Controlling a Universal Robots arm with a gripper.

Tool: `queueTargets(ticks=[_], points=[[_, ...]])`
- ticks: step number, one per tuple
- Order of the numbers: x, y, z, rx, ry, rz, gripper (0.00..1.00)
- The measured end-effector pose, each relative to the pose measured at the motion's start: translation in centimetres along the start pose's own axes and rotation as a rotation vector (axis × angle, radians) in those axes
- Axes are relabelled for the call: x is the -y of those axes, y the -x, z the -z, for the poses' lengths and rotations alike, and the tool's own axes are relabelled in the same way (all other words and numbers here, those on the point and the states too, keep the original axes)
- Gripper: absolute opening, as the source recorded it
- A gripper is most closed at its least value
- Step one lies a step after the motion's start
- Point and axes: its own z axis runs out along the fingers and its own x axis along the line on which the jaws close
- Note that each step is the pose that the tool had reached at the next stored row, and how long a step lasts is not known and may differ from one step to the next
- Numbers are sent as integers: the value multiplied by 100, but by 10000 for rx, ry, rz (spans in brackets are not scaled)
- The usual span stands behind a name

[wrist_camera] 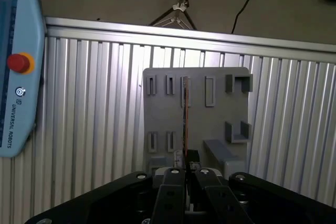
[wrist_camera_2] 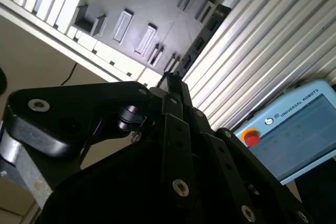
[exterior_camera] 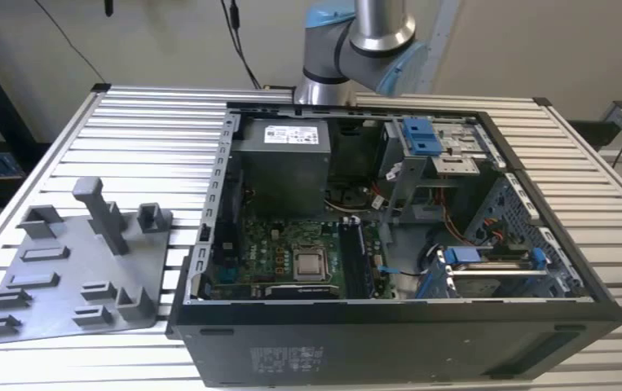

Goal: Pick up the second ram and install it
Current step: 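Pick up the second ram and move it above second insertion slot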

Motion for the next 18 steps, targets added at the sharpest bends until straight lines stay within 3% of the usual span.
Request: queueTargets(ticks=[13,18], points=[[18,-1,6,1,-1,0,14],[94,-6,7,0,1,0,14]])
